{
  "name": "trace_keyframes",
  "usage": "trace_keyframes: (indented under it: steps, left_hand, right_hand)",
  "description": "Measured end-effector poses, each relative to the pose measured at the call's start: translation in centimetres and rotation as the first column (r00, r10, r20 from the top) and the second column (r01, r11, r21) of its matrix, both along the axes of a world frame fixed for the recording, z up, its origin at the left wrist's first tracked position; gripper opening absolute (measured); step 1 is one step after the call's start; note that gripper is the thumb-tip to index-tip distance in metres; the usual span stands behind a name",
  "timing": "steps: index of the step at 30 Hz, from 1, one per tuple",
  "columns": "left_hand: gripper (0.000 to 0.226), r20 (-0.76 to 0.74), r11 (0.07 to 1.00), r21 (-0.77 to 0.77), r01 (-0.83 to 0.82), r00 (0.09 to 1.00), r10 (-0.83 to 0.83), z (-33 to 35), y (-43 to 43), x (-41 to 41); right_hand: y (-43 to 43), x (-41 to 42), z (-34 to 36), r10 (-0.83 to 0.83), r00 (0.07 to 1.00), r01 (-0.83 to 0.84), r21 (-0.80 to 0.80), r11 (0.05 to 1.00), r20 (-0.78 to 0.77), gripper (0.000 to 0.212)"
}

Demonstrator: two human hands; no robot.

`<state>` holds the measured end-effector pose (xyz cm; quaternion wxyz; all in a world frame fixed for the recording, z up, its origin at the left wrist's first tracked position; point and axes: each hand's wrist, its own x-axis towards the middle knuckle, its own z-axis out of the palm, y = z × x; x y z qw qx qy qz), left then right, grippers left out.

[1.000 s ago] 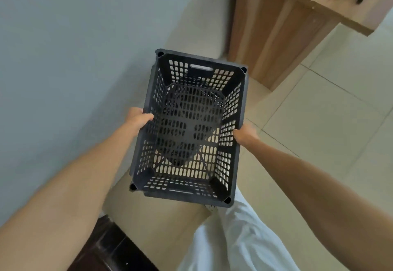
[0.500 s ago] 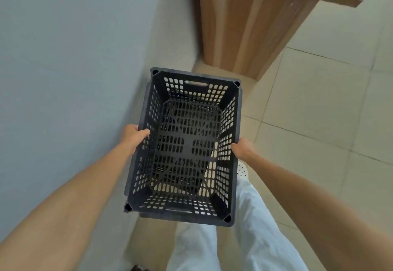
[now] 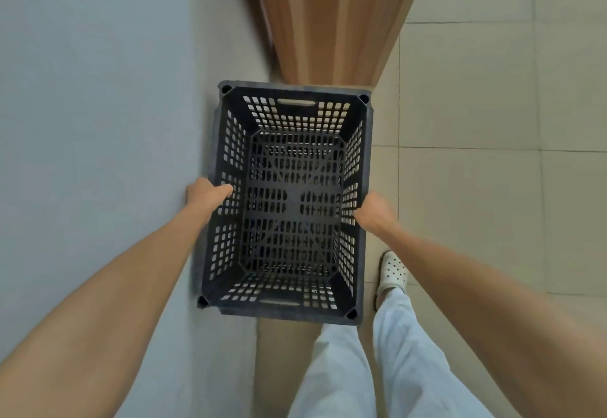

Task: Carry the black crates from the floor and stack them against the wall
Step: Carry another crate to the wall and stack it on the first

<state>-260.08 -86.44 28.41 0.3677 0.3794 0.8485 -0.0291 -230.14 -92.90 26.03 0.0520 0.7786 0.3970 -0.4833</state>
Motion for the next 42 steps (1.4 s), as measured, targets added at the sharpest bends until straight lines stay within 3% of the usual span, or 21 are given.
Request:
trace_keyframes:
  steps: [4,9,12,16,20,23,28,32,35,37,40,42]
  left_hand:
    - [0.066,-0.094,0.995,-0.072,0.066,0.993,-0.073,-0.8,-0.7,0.1]
    - [0.073,-0.062,0.998,-0.033,0.060,0.996,-0.062,-1.6,-1.8,0.4]
    - [0.077,-0.016,0.999,0.041,-0.015,1.000,0.016,-1.9,-2.9,0.8]
    - [0.073,-0.045,0.993,0.120,0.019,0.999,-0.014,-2.6,-4.6,1.1]
    - [0.056,-0.055,0.974,0.227,0.008,0.998,0.005,-2.6,-4.5,1.1]
    - [0.054,-0.041,0.921,0.371,0.121,0.993,-0.114,-2.4,-5.4,3.2]
    - [0.052,0.194,0.950,0.120,0.288,0.932,-0.307,-3.3,-7.9,9.2]
    - [0.052,0.458,0.867,-0.041,0.497,0.781,-0.425,-4.5,-11.3,12.8]
    - [0.060,0.552,0.850,-0.076,0.521,0.732,-0.399,-5.1,-14.1,15.1]
    - [0.065,0.569,0.865,-0.088,0.494,0.738,-0.363,-5.5,-15.8,16.4]
    - [0.066,0.577,0.946,-0.038,0.322,0.780,-0.242,-5.7,-18.2,17.9]
    - [0.062,0.584,0.982,0.012,0.189,0.796,-0.161,-5.8,-19.9,18.3]
  right_hand:
    - [-0.7,-0.9,-0.2,0.118,0.987,-0.124,0.056,0.991,0.106,0.027]
    - [-1.2,-0.9,-0.4,0.147,0.980,-0.161,0.104,0.981,0.136,0.022]
    - [-1.4,-0.9,-0.3,0.147,0.982,-0.162,0.139,0.977,0.117,0.024]
    - [-1.6,-0.3,-0.4,0.138,0.986,-0.152,0.159,0.975,0.097,0.023]
    - [-1.5,-0.4,-0.2,0.159,0.984,-0.170,0.151,0.974,0.082,0.027]
    - [-1.8,-0.6,-0.3,0.165,0.985,-0.170,0.148,0.974,0.050,0.030]
    - [-0.9,0.2,-0.2,0.179,0.984,-0.178,0.091,0.980,-0.007,0.033]
    - [-0.9,0.6,-0.4,0.210,0.978,-0.208,0.165,0.964,0.007,0.045]
    - [-1.7,1.3,-0.9,0.312,0.930,-0.363,0.372,0.854,0.194,0.084]
    - [-2.0,2.1,-1.3,0.465,0.832,-0.555,0.410,0.724,0.304,0.092]
    - [-2.6,3.4,-2.4,0.736,0.510,-0.852,0.384,0.357,0.445,0.069]
    - [-3.4,4.2,-3.0,0.841,0.254,-0.932,0.355,0.079,0.478,0.054]
